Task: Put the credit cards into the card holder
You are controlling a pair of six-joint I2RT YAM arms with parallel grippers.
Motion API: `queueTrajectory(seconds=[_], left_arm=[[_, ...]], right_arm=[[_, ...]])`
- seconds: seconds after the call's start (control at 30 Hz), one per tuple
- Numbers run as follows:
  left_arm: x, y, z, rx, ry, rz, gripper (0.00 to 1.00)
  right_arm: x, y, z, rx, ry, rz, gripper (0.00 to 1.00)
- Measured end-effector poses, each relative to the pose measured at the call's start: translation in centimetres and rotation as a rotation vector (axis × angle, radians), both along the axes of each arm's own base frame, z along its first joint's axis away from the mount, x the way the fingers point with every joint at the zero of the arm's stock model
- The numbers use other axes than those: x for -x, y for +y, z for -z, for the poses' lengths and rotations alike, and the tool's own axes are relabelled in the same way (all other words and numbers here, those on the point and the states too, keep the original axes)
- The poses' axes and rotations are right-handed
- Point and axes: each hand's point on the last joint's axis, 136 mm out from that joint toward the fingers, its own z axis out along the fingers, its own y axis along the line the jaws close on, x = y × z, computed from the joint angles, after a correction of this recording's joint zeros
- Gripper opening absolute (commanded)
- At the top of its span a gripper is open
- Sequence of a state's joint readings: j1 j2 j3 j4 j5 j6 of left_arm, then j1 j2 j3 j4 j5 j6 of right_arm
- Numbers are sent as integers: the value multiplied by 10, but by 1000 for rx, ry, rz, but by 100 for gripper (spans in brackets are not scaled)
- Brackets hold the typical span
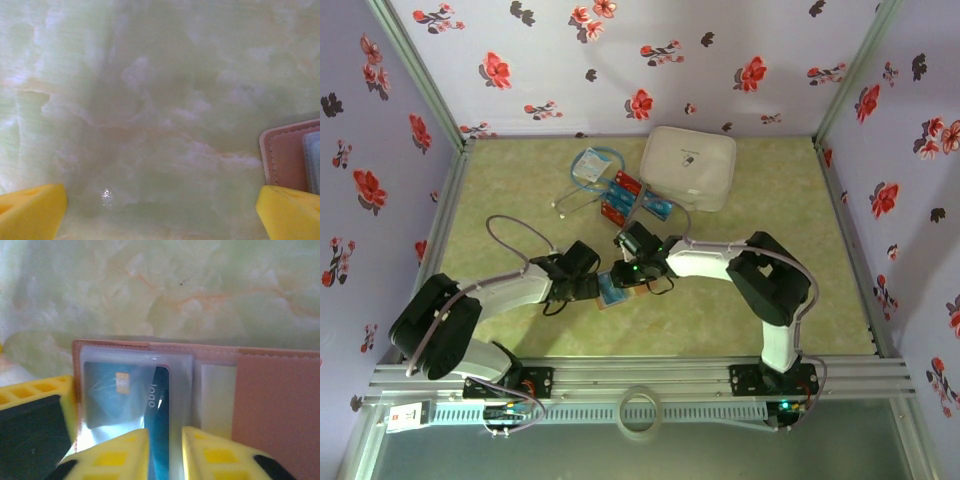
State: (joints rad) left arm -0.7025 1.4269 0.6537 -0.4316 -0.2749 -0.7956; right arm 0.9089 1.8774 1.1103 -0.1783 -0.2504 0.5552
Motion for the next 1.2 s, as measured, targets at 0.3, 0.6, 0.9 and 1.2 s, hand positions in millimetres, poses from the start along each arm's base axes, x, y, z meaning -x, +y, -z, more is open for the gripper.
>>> queueTrajectory(seconds=[0.3, 0.6, 0.9, 1.2], left_arm=[[-17, 16, -36, 61, -101, -36, 100], [-18, 10, -67, 158, -170, 9, 100], [-10, -17, -52, 295, -128, 73, 100], [-10, -51, -35, 349, -94, 131, 100]], right_arm=[[-13, -16, -55, -38, -109, 13, 53], [-52, -89, -53, 18, -142, 177, 56], [-35, -113, -15, 90, -84, 186, 55], [-32, -106, 2, 55, -53, 181, 33]])
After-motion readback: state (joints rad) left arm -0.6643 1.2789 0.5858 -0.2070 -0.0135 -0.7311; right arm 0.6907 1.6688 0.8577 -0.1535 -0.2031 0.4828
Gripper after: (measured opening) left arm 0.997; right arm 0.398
